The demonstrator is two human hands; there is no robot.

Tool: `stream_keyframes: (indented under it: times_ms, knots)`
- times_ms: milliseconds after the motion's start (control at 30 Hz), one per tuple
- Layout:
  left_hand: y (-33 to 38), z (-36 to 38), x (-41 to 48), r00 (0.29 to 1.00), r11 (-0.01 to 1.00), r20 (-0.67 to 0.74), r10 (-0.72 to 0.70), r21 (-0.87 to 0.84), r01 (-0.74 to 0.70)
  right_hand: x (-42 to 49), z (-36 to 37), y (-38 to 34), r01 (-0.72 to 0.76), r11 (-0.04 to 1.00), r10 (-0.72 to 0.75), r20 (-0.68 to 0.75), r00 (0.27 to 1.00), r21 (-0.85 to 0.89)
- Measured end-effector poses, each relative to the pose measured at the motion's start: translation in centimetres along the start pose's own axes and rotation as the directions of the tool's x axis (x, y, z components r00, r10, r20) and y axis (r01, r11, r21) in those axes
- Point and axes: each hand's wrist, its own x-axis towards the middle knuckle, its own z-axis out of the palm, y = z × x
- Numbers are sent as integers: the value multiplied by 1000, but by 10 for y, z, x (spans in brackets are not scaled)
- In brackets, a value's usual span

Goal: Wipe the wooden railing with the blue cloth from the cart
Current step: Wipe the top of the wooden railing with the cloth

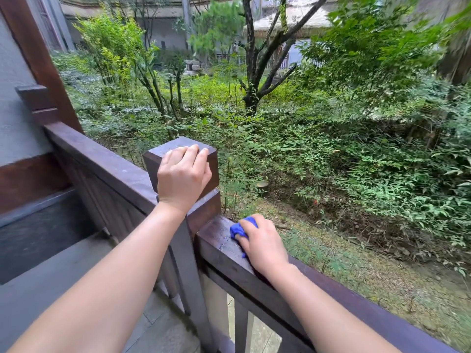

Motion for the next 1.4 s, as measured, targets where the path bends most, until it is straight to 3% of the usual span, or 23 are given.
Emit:
stream_keyframes:
  times_ms: [67,167,233,333,400,433,533,600,733,800,1000,1167,1267,1400]
  knots:
    - [1,-1,0,1000,1000,-3,9,3,-9,7,5,-20,-50,999,50,22,999,-10]
    - [0,-1,2,1000,1000,-14,7,5,-7,-13,18,-38,287,956,-290,63,955,62]
    - [0,-1,1,1000,1000,-9,12,-4,-12,-14,17,-25,391,919,-394,66,917,57]
    - [0,-2,2,1000,1000,4,11,-12,-10,15,12,-13,126,992,-126,46,991,8]
    - [1,-3,2,1000,1000,2,8,-16,-8,28,13,-22,-51,998,52,33,998,-20]
    - [2,-4,3,1000,1000,-4,9,-12,-9,28,17,-31,-36,999,37,29,999,-25]
    - [1,-3,3,1000,1000,-10,6,-17,-7,6,31,-46,253,967,-253,73,965,11]
    - [2,-3,3,1000,1000,-6,6,-17,-6,6,29,-37,341,939,-343,101,934,38]
    - [2,-6,3,1000,1000,25,4,-26,-3,38,22,-30,34,999,-33,77,996,-11]
    - [1,-7,4,999,999,36,0,-34,1,39,24,-40,-22,999,25,60,998,-48]
    - [5,-13,7,990,997,132,-56,-37,61,-1,24,-50,170,985,-169,63,984,-9]
    - [5,-28,7,937,992,347,-51,-93,88,-18,4,-49,311,950,-302,167,939,-29]
    - [1,-41,4,911,985,411,-21,-148,89,-12,-10,-46,272,962,-264,207,942,-9]
    - [-8,-71,-18,897,968,442,-4,-223,114,7,-33,-39,177,981,-186,146,972,74]
